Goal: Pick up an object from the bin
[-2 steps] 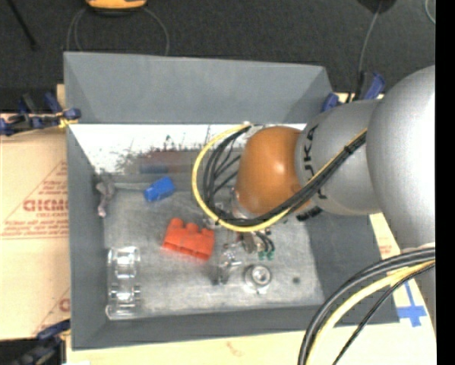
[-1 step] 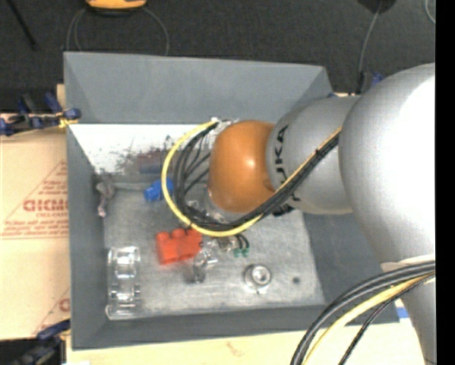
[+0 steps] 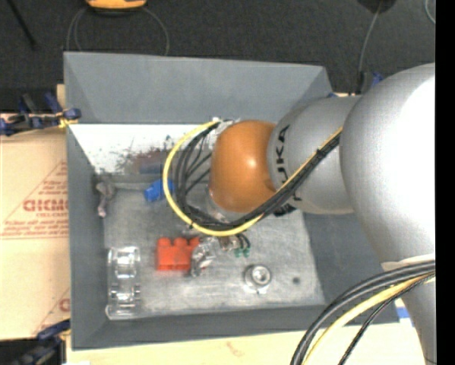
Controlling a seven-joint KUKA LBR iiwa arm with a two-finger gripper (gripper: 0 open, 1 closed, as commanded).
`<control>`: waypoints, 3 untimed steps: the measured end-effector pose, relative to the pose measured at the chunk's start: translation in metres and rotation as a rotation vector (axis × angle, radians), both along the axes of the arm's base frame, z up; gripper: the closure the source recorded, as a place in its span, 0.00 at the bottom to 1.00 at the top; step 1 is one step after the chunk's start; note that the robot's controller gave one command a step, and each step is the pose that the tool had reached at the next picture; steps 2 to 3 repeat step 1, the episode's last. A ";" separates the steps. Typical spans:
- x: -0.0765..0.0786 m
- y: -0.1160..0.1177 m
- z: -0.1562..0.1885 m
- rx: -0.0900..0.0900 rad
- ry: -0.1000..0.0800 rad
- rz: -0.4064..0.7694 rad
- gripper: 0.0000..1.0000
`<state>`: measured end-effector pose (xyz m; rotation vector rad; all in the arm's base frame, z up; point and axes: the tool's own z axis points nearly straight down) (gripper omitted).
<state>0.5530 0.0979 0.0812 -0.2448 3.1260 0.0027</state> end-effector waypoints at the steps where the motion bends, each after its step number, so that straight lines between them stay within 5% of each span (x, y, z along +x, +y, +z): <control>1: 0.028 -0.015 0.185 -0.004 -0.007 0.299 1.00; 3: 0.028 -0.015 0.185 -0.004 -0.007 0.299 1.00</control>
Offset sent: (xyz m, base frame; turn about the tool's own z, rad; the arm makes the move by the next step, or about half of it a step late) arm 0.0255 -0.0142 0.1800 -0.3008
